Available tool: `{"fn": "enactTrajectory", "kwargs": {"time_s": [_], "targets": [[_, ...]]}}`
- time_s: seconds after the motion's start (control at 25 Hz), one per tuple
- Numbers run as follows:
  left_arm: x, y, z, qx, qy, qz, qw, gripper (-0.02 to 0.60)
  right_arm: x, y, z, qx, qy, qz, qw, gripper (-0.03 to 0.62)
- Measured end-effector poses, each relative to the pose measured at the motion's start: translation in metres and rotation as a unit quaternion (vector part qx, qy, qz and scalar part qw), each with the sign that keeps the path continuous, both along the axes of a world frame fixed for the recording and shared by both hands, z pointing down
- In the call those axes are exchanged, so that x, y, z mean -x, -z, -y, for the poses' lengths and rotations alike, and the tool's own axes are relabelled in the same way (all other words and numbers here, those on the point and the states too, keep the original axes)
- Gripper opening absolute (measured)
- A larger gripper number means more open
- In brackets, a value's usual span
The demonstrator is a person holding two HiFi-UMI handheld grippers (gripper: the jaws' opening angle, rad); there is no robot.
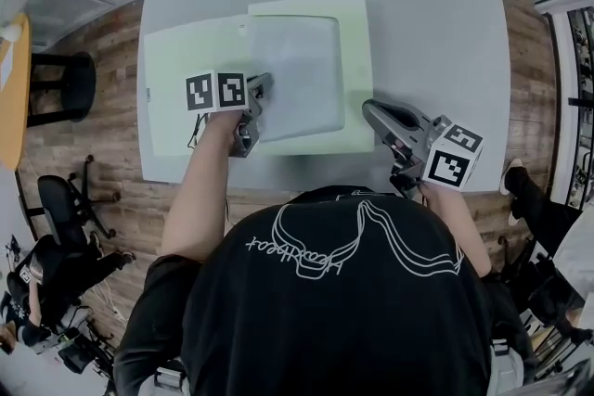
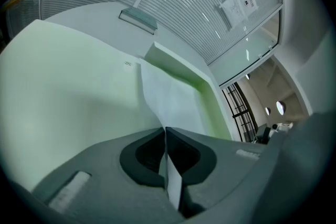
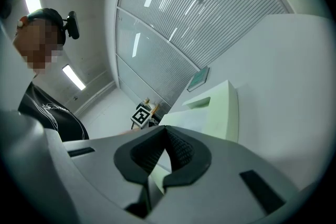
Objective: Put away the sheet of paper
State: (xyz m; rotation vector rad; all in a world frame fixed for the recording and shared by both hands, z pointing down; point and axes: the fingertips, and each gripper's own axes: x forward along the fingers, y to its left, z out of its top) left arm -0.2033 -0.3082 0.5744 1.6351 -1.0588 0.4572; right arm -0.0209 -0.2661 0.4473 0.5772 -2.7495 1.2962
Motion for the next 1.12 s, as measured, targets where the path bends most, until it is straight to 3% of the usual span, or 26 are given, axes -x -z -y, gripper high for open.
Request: {"fn": "enactTrajectory", "kwargs": {"time_s": [0.28,0.6,0.64,0.72,0.8,1.12], "targets": [[-0.014,-0.001,0.003,-0.001,-0.021,0.007,0.9998,0.012,0.005,-0.001,-0.002,0.001,-0.003,0.003,1.0,0.008],[-0.036,0.005,0.011,-0.029,-0.045,0.018,0.9984,0.016,0.002,-0.004,-0.003,0.005,-0.004,0.003,1.0,0.008],[-0.038,0.006,0.011,-0.031,-0.049,0.016,0.9982,0.038,0.003,-0.004,-0.003,0.005,-0.002,0.003,1.0,0.008],[-0.04,0.01,0.01,-0.035,-0.057,0.013,0.9977,0.157,0.005,-0.003,-0.003,0.003,0.003,0.004,1.0,0.008],[-0.036,0.014,0.01,-0.042,-0.057,0.019,0.9973,0.19,0.007,0.0,-0.003,-0.002,0.008,0.003,1.0,0.008],[0.007,0.055,0.005,-0.09,0.002,0.036,0.9953,0.207,0.015,0.02,-0.004,-0.029,0.018,0.003,0.999,0.008]]}}
